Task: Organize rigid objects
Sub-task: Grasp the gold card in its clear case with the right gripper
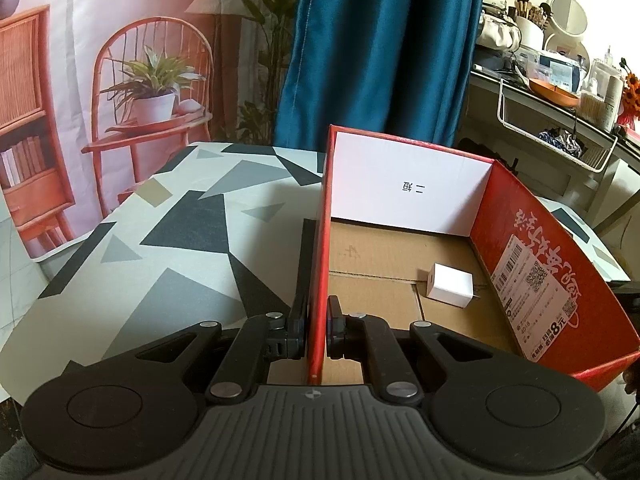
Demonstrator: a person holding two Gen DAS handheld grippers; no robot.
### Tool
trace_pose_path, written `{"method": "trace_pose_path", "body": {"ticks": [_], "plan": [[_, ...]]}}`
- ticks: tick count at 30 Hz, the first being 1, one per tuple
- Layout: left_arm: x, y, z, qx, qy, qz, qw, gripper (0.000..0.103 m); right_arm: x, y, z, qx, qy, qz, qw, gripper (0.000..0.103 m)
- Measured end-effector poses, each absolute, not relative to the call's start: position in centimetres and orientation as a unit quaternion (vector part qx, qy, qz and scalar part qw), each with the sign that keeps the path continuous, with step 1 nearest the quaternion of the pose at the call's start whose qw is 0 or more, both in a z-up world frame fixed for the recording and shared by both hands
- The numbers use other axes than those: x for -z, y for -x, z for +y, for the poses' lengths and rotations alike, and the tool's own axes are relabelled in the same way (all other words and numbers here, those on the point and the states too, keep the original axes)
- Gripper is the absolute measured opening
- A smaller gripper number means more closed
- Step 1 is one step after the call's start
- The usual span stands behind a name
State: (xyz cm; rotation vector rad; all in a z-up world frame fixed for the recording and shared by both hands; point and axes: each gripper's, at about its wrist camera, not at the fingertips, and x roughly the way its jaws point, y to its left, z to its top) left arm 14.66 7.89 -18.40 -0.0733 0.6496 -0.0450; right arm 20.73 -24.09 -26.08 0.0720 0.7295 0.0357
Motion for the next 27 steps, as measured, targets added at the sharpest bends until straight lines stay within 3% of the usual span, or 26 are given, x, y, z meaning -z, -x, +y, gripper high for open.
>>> {"method": "trace_pose_path", "body": {"ticks": [5, 8, 16, 27], "plan": [[18.4, -14.6, 7.8, 0.024, 0.032, 0.32, 0.947, 0.01, 26.8, -21.4, -23.9, -0.018, -0.039, 0.366, 0.93, 0.075], [18.4, -14.6, 7.8, 0.023, 0.032, 0.319, 0.947, 0.01, 26.8, -21.3, -23.7, -0.007, -0.042, 0.36, 0.932, 0.066], [18.4, -14.6, 7.8, 0.024, 0.032, 0.319, 0.947, 0.01, 26.0, -20.4, -23.8, 0.004, -0.049, 0.334, 0.941, 0.066], [18.4, -14.7, 7.9, 0.025, 0.036, 0.319, 0.947, 0.01, 18.4, -19.2, -20.7, -0.076, -0.074, 0.228, 0.968, 0.066]]}}
